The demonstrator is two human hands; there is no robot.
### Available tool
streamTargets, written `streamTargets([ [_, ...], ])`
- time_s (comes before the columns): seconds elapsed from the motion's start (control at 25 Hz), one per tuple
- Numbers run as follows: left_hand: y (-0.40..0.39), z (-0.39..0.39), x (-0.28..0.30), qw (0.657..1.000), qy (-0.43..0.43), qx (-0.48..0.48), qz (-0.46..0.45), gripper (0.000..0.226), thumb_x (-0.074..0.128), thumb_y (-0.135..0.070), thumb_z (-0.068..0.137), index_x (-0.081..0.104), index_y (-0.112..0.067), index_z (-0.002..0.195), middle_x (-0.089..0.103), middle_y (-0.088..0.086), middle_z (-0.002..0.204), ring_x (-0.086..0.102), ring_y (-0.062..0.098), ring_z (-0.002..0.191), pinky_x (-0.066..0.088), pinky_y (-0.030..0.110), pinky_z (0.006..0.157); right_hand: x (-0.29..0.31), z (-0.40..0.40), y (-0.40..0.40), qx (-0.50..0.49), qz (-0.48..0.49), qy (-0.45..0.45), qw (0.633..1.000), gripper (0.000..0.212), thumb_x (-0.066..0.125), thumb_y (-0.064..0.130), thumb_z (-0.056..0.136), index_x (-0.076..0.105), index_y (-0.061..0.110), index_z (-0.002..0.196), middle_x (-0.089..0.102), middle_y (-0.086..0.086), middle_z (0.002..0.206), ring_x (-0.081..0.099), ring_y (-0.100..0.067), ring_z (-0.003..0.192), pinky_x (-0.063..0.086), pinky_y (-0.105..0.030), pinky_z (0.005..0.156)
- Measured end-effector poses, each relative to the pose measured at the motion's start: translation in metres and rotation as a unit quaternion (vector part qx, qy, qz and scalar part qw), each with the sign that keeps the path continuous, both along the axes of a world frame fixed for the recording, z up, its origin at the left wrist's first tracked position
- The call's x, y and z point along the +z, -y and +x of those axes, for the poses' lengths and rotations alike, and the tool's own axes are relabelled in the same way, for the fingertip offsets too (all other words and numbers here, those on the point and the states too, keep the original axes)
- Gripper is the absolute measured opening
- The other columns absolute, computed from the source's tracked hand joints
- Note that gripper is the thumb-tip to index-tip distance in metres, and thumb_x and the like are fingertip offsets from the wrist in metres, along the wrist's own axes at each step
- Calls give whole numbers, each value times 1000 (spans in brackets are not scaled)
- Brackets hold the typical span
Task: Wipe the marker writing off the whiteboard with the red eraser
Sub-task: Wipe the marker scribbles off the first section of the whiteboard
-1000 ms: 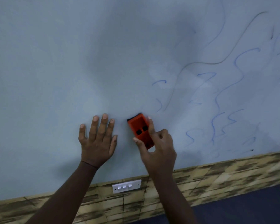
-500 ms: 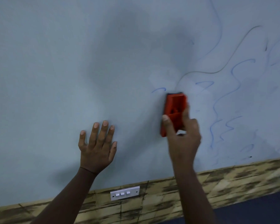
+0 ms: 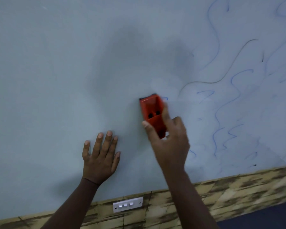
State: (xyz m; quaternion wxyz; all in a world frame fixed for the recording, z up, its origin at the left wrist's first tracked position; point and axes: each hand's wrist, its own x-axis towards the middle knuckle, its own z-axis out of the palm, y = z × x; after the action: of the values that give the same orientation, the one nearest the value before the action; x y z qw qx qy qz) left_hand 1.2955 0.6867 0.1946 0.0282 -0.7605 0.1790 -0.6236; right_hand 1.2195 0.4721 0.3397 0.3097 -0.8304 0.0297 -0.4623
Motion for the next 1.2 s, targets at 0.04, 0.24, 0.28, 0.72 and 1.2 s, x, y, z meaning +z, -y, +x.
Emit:
streamTargets([
  [0.04,0,0,0,1000,-1,-2,0,69,43,-38,107,26,-8,168,15,12,177,12,31,164,4,55,131,6,3,14,-4,50,0,999,79,58,77,83,38,49,154,52,5,94,60,-16,85,55,-38,68],
  [0.24,3,-4,0,1000,-21,-12,-14,72,44,-37,106,23,-10,169,12,9,178,10,29,165,4,55,131,10,0,74,24,269,-12,963,77,71,73,81,48,47,150,70,4,108,69,-13,97,58,-47,93],
  [0.28,4,-6,1,999,-27,-15,-18,73,46,-37,105,23,-11,169,13,8,178,11,28,165,5,55,131,12,-1,77,31,275,-14,961,75,73,69,83,49,45,151,71,2,107,69,-16,97,58,-47,93],
  [0.72,-4,-26,154,983,-5,-65,-170,47,49,-26,109,54,-16,155,46,13,161,43,32,147,27,53,108,25,-4,-42,16,-99,29,995,76,59,68,91,40,34,157,47,4,95,45,-13,83,54,-32,61],
  [1.2,-21,-3,212,994,31,7,-102,63,46,-35,110,31,-14,167,24,19,173,17,33,163,12,60,127,43,8,69,47,290,68,953,74,76,68,80,56,39,145,64,3,84,61,-11,74,60,-52,82],
])
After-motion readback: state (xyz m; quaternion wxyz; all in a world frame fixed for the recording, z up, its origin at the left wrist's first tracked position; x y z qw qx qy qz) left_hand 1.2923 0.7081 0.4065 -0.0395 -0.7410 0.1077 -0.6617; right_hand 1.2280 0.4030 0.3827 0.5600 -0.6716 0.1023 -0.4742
